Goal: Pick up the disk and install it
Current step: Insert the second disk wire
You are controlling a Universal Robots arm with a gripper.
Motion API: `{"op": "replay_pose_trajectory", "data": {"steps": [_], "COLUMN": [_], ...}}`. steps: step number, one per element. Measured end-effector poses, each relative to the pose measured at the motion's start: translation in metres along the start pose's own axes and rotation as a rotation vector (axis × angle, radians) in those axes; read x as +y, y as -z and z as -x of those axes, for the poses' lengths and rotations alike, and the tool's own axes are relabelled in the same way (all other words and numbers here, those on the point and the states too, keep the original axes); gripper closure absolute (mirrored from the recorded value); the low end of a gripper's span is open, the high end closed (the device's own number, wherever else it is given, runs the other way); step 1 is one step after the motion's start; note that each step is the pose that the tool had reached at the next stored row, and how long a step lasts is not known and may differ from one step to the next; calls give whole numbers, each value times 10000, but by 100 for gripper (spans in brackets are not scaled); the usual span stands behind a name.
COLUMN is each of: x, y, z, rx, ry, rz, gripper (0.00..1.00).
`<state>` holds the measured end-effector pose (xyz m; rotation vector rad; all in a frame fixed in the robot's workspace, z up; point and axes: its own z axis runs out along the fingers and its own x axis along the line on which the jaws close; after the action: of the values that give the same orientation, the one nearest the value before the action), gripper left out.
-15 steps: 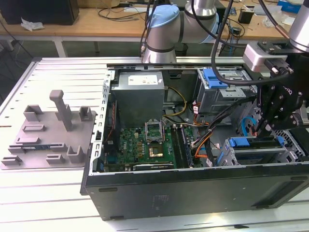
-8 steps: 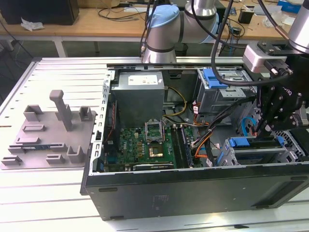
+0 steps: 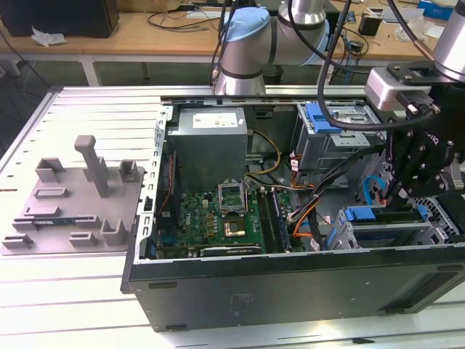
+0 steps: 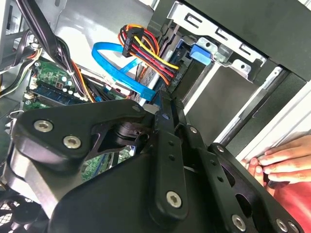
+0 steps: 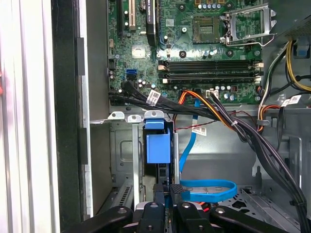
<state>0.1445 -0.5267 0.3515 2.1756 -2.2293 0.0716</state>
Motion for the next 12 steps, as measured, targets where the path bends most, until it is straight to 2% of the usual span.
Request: {"op": "replay_pose_trajectory", "data": {"steps": [12], "x": [-3], "y": [-23], "z": [2], "rx": [0], "ry": [0], "rz": [-1], "gripper": [84]}}
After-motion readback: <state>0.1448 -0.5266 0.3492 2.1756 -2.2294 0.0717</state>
